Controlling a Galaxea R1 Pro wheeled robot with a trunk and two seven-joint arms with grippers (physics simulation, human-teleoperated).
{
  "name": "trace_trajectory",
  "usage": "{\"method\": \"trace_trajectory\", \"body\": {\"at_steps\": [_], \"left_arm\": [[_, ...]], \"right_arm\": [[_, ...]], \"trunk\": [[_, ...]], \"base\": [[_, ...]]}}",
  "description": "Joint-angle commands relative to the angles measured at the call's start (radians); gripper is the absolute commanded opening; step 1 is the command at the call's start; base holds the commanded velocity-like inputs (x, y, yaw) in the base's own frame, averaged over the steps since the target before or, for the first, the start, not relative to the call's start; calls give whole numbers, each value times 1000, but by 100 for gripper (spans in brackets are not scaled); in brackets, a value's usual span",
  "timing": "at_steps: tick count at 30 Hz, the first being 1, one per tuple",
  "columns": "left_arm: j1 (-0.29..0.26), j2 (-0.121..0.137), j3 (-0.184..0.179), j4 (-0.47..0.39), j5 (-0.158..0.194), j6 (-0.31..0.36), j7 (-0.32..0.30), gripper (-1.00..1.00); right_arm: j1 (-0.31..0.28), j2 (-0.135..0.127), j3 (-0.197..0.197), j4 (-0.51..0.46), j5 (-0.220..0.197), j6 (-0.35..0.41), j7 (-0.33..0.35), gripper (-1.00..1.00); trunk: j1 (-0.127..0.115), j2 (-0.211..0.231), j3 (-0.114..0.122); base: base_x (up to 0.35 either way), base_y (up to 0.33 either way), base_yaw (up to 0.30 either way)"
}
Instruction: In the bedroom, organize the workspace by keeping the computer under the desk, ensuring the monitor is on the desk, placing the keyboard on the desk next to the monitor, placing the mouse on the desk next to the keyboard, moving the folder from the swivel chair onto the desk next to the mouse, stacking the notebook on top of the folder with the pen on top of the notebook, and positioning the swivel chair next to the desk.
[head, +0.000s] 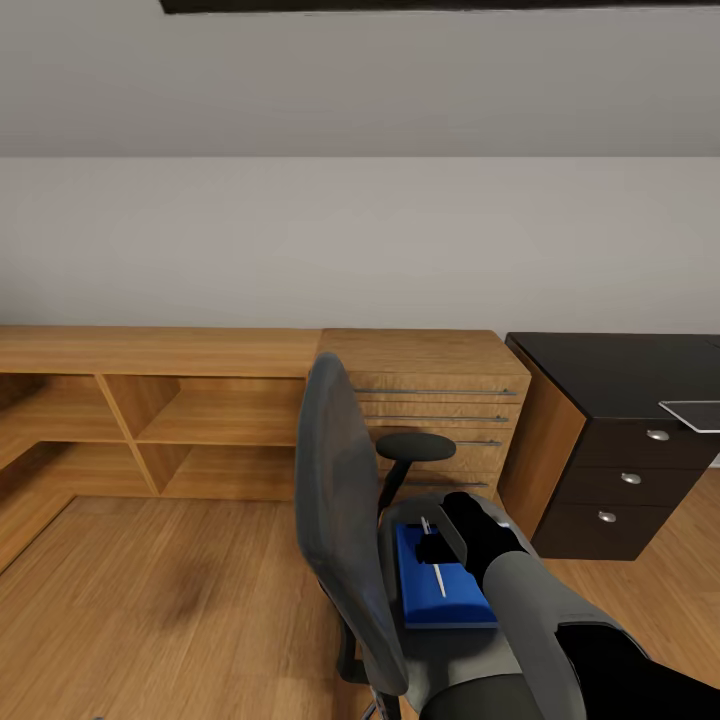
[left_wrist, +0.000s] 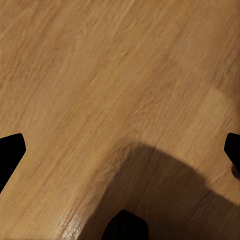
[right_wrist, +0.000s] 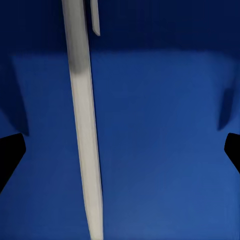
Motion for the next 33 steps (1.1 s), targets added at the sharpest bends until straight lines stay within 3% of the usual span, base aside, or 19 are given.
{"method": "trace_trajectory", "body": {"at_steps": [1, 33], "left_arm": [[0, 0, 2, -2, 5, 7, -3, 100], [0, 0, 2, -2, 5, 6, -3, 100]], "right_arm": [[0, 1, -4, -1, -1, 3, -4, 100], [0, -1, -4, -1, -1, 4, -7, 100]], "trunk": [[0, 0, -1], [0, 0, -1]], "base": [[0, 0, 0], [0, 0, 0]]}}
